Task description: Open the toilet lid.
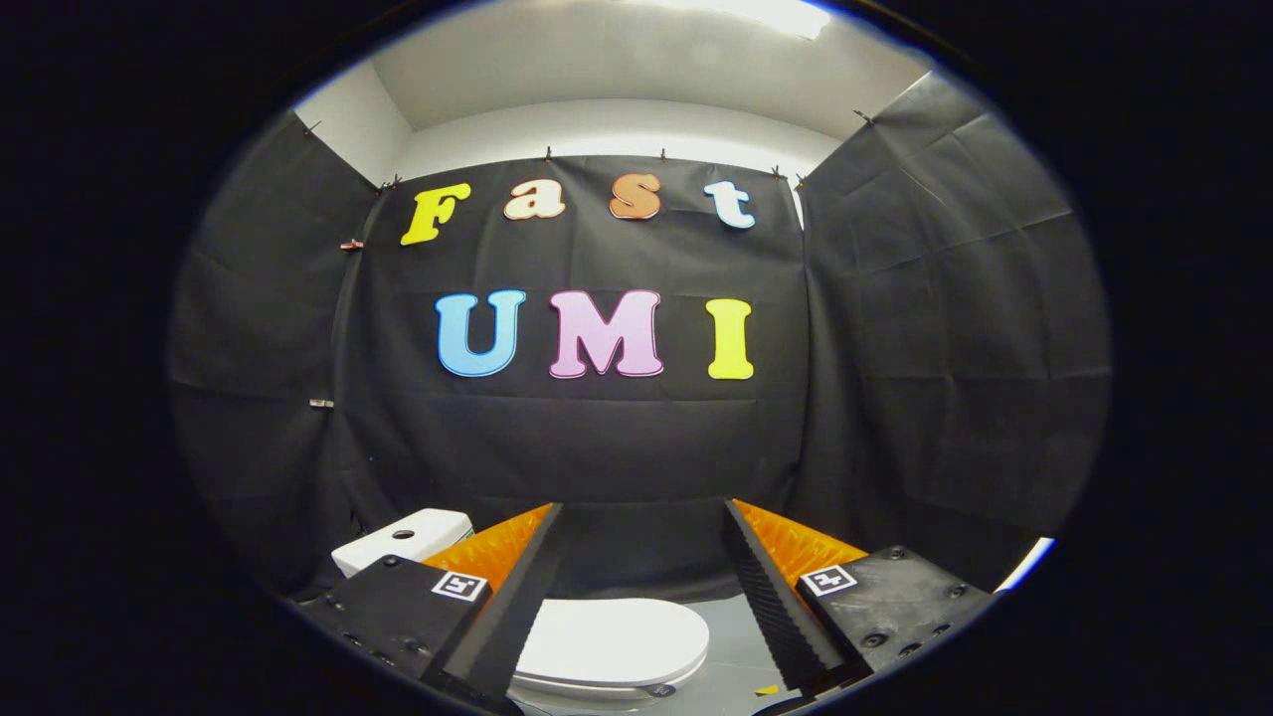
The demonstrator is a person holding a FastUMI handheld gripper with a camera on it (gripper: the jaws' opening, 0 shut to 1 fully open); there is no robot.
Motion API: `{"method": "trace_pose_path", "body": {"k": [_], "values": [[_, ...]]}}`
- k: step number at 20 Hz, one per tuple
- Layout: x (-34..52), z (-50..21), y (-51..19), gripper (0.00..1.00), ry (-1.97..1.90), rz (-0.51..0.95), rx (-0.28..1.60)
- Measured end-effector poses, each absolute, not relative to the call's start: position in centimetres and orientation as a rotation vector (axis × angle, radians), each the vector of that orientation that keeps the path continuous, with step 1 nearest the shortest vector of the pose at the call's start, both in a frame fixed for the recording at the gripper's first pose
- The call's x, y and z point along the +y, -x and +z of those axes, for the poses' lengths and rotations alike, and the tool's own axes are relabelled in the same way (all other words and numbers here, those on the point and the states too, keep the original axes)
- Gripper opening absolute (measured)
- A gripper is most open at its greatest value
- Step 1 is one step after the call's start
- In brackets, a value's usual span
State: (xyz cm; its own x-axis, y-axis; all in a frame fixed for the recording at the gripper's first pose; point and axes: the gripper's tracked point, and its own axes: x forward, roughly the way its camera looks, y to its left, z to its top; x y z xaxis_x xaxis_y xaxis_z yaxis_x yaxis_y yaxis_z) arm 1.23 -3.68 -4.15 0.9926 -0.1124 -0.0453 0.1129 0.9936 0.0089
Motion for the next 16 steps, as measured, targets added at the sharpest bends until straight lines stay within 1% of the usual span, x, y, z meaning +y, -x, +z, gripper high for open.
{"method": "trace_pose_path", "body": {"k": [8,16], "values": [[-8.3,-10.4,-3.3,0.99,-0.122,-0.198,0.113],[-13.5,-21.3,-5.8,0.98,-0.235,-0.28,0.31]]}}
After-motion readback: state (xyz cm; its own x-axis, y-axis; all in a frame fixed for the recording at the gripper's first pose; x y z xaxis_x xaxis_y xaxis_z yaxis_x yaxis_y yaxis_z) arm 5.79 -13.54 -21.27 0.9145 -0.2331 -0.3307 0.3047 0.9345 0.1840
